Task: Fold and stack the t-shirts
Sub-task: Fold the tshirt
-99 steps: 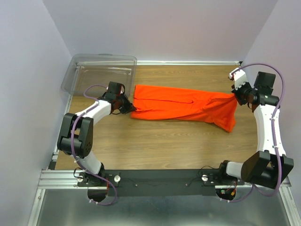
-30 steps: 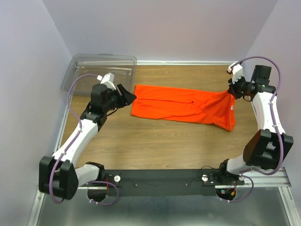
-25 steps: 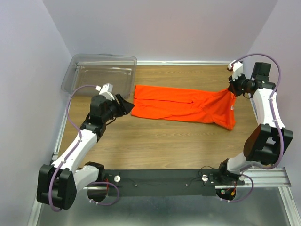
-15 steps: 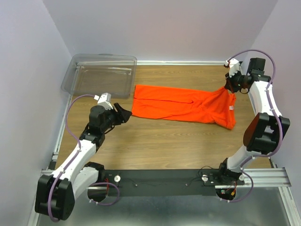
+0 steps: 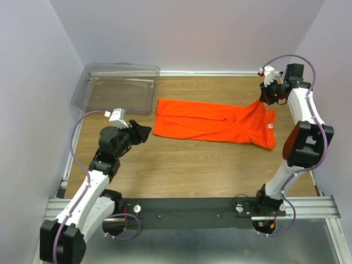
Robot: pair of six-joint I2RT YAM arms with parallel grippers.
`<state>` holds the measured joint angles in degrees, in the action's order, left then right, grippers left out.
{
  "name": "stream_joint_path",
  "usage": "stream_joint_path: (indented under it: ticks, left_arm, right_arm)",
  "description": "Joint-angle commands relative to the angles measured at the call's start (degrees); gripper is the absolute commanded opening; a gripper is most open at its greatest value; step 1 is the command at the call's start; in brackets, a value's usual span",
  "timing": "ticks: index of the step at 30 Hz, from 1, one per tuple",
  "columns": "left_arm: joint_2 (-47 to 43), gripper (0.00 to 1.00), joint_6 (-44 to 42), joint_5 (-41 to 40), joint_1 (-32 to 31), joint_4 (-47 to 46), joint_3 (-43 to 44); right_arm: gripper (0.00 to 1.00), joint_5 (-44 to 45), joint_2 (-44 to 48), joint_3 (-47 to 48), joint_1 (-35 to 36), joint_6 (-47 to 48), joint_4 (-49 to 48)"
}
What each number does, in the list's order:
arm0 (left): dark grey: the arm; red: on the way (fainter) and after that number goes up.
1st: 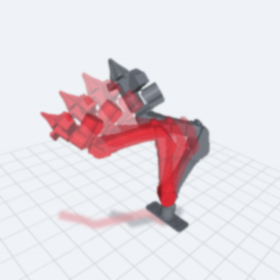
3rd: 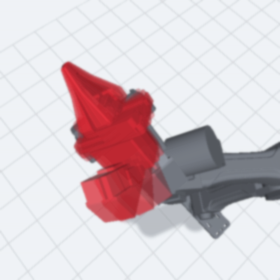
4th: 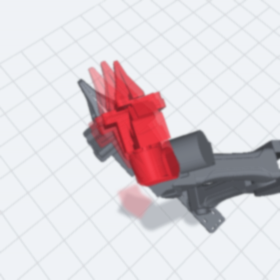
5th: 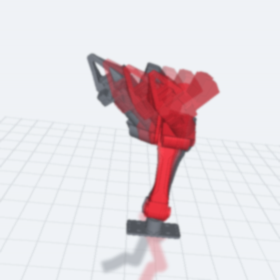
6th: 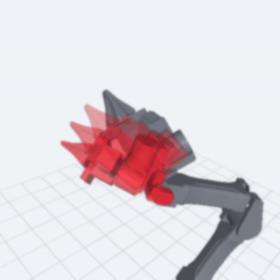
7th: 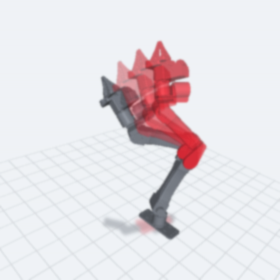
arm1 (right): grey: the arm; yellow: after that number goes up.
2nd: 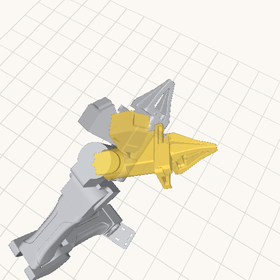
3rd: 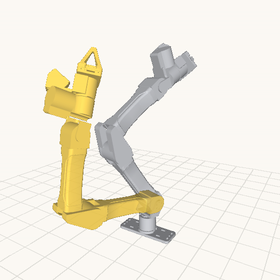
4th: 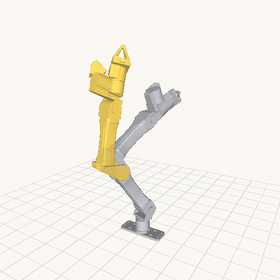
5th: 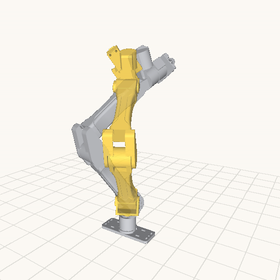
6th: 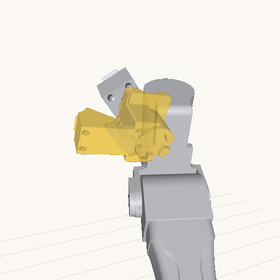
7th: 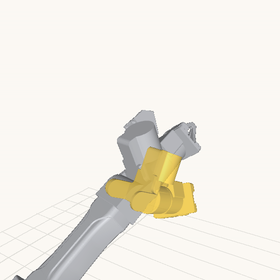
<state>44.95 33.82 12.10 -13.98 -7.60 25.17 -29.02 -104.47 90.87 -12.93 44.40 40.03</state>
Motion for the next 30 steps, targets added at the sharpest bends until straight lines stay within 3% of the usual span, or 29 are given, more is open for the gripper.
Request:
stream_joint_path:
  ticks: [1,10,30]
  left_arm:
    - [-0.2,0.62,-1.3,-1.3,0.1,-0.6,-0.9]
    - [0.3,0.62,-1.3,-0.4,0.1,-1.5,-1.4]
    - [0.8,0.62,-1.3,-0.1,0.1,-1.6,-1.4]
  right_arm:
    - [0.01,1.5,-2.1,4.1,1.6,-1.2,0.8]
    - [0.01,4.0,-5.7,7.8,5.9,-1.8,1.5]
    - [0.01,7.0,-9.2,9.8,7.6,-2.0,1.5]
